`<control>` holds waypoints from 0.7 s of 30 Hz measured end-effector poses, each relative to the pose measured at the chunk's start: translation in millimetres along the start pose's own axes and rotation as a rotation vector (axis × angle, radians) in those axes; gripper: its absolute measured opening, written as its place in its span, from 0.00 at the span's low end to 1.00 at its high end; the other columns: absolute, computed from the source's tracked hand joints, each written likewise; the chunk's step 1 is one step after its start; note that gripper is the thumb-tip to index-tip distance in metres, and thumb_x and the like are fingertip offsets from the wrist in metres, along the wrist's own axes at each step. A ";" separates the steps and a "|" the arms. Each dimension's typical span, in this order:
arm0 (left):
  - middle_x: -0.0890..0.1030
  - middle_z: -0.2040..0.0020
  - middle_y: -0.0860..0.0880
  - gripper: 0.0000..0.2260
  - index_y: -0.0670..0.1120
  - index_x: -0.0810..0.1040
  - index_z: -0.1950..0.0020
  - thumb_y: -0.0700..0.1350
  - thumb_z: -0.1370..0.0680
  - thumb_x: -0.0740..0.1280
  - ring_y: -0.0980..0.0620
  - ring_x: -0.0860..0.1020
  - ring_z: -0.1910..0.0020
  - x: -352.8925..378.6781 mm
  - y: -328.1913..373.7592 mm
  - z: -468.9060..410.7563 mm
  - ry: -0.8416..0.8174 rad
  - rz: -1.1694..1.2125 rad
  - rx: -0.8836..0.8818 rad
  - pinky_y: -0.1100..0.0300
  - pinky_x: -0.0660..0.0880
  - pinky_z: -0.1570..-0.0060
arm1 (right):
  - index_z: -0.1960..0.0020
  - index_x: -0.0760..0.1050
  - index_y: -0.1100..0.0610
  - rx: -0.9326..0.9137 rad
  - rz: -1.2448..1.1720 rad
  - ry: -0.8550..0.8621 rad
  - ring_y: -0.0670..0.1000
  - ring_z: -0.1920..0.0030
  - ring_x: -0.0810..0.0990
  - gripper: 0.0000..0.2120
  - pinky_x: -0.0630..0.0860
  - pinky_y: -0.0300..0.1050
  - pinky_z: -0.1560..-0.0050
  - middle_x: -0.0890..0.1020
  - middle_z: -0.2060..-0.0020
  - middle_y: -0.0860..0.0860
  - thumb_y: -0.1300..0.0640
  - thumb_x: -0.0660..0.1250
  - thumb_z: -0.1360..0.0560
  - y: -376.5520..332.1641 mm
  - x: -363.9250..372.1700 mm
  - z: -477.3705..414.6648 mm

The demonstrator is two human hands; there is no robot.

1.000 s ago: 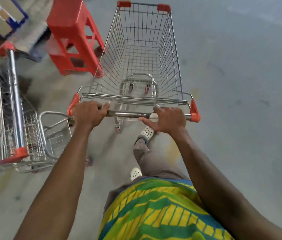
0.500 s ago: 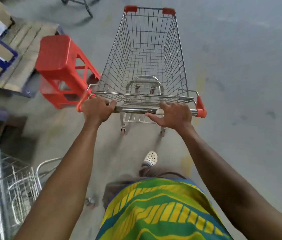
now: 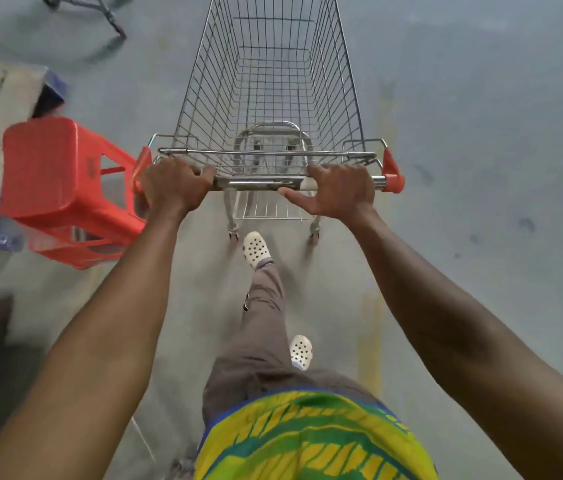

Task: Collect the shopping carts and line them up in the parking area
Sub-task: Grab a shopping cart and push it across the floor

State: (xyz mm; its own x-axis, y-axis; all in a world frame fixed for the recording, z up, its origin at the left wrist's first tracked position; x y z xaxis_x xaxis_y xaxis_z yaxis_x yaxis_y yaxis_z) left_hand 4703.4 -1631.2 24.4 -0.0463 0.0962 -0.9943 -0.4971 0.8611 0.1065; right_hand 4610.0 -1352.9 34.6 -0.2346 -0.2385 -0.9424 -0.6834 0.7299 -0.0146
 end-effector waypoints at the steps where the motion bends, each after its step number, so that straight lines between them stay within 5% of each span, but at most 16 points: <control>1: 0.83 0.59 0.40 0.28 0.46 0.85 0.59 0.64 0.25 0.53 0.37 0.81 0.53 1.3 3.0 -24.9 0.012 -0.017 0.007 0.50 0.73 0.53 | 0.60 0.79 0.53 0.002 0.006 -0.002 0.52 0.73 0.79 0.39 0.76 0.45 0.68 0.79 0.73 0.49 0.19 0.50 0.27 7.7 7.1 -20.2; 12: 0.83 0.60 0.42 0.28 0.44 0.84 0.61 0.63 0.23 0.55 0.39 0.79 0.60 2.0 54.6 -272.5 -0.034 0.025 0.092 0.54 0.65 0.60 | 0.63 0.77 0.53 0.107 -0.003 0.021 0.54 0.73 0.80 0.35 0.77 0.45 0.69 0.79 0.74 0.50 0.21 0.56 0.26 97.1 70.0 -217.0; 21: 0.81 0.66 0.45 0.28 0.46 0.85 0.60 0.64 0.26 0.53 0.42 0.76 0.65 13.0 106.6 -426.9 -0.056 0.043 0.152 0.54 0.68 0.62 | 0.67 0.73 0.52 0.140 0.050 0.025 0.52 0.75 0.78 0.34 0.68 0.40 0.71 0.78 0.75 0.48 0.21 0.58 0.27 180.1 117.9 -333.3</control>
State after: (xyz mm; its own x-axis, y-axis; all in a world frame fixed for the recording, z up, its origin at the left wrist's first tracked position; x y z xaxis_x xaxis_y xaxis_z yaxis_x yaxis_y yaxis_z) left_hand 4279.9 -1751.2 19.4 -0.0144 0.1580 -0.9873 -0.3591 0.9207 0.1526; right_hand 4228.8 -1463.1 32.2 -0.2847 -0.2141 -0.9344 -0.5676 0.8232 -0.0158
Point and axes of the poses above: each hand's wrist, its own z-axis away from the middle knuckle, its own x-axis out of the palm, y = z × x, the point moved 5 cm from there along -z, towards the middle knuckle
